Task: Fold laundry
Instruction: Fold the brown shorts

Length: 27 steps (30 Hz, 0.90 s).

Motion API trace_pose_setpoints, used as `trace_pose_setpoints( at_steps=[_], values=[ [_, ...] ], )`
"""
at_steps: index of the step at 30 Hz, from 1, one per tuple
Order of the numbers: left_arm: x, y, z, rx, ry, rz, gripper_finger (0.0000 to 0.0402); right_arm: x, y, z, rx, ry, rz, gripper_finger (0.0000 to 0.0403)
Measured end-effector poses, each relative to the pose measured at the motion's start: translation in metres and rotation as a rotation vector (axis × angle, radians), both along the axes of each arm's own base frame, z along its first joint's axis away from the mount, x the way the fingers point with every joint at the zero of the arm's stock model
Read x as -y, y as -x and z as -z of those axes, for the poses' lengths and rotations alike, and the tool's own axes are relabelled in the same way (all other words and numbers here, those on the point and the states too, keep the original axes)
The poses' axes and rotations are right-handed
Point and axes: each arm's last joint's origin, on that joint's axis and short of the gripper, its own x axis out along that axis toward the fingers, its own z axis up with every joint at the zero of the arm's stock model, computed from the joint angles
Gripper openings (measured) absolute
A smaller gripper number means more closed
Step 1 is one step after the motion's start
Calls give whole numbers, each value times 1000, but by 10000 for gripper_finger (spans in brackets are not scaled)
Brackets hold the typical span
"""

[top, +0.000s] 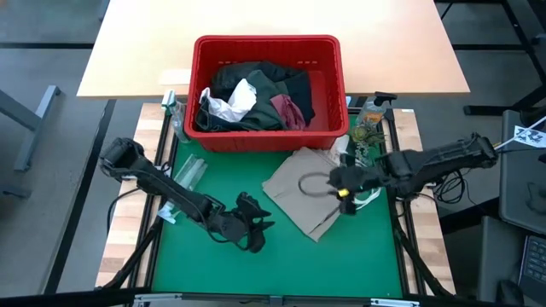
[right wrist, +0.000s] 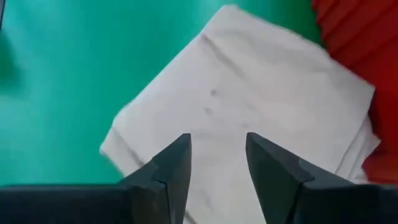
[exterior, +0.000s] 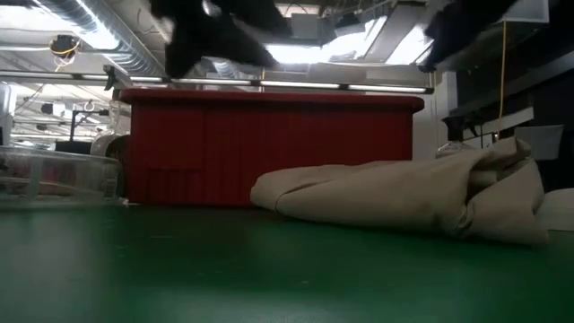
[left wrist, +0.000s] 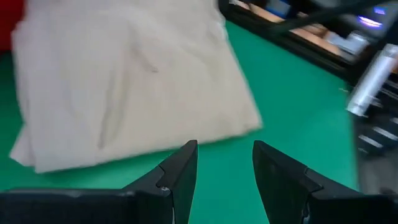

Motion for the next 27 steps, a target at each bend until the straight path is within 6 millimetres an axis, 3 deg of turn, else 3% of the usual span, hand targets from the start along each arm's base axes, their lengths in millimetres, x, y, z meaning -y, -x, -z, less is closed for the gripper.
trace_pose_setpoints(
  at_steps=[7,17,22,27],
  values=[
    [-24,-19,28,-52,-76,-137,149,-23,16,40,-106,66,-10,156],
    [-76,-39,74,-203,-111,-268,149,-12,41,105,-265,152,150,156],
    [-93,-41,91,-297,-94,-280,149,-8,52,126,-323,155,203,156],
    [-96,-41,89,-303,-86,-273,149,-6,57,132,-345,148,229,156]
  ],
)
